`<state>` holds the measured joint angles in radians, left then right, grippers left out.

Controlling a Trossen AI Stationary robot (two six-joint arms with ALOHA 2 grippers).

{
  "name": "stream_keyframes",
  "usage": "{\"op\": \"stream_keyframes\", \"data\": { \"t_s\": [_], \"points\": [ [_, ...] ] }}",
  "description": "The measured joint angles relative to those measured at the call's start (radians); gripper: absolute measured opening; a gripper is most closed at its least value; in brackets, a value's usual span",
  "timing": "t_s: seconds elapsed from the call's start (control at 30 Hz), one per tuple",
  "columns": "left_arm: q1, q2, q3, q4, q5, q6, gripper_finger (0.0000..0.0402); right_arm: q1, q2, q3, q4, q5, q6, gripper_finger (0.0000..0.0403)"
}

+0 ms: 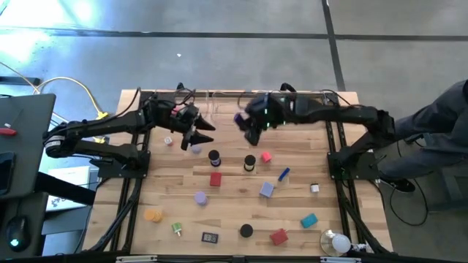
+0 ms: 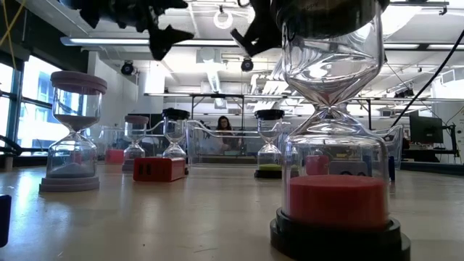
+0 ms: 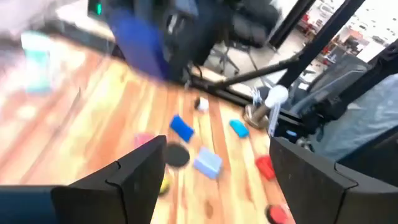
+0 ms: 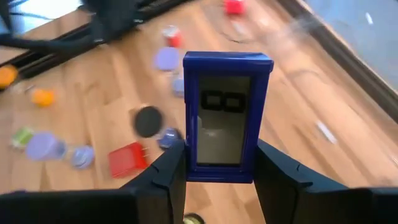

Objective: Pick & Place Office items
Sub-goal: Put the left blue digital clock into the middle transparent bin

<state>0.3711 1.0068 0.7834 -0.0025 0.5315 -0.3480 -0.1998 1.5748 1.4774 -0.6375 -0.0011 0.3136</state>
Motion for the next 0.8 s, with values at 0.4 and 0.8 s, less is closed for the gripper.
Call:
{"op": "stream_keyframes", "data": {
  "t_s": [0.4,0.8],
  "points": [
    [0.022,-0.002,0.0,-0.017,0.113,-0.103,0.0278,-0.237,0.144,0.192,-0.069,-0.193,0.046,0.0134],
    [-0.044,-0.001,0.0,-0.02,0.112,-0.105,0.0278,-0.267,0.523,0.509,-0.466,-0.072,0.029,0.0134]
  ]
}}
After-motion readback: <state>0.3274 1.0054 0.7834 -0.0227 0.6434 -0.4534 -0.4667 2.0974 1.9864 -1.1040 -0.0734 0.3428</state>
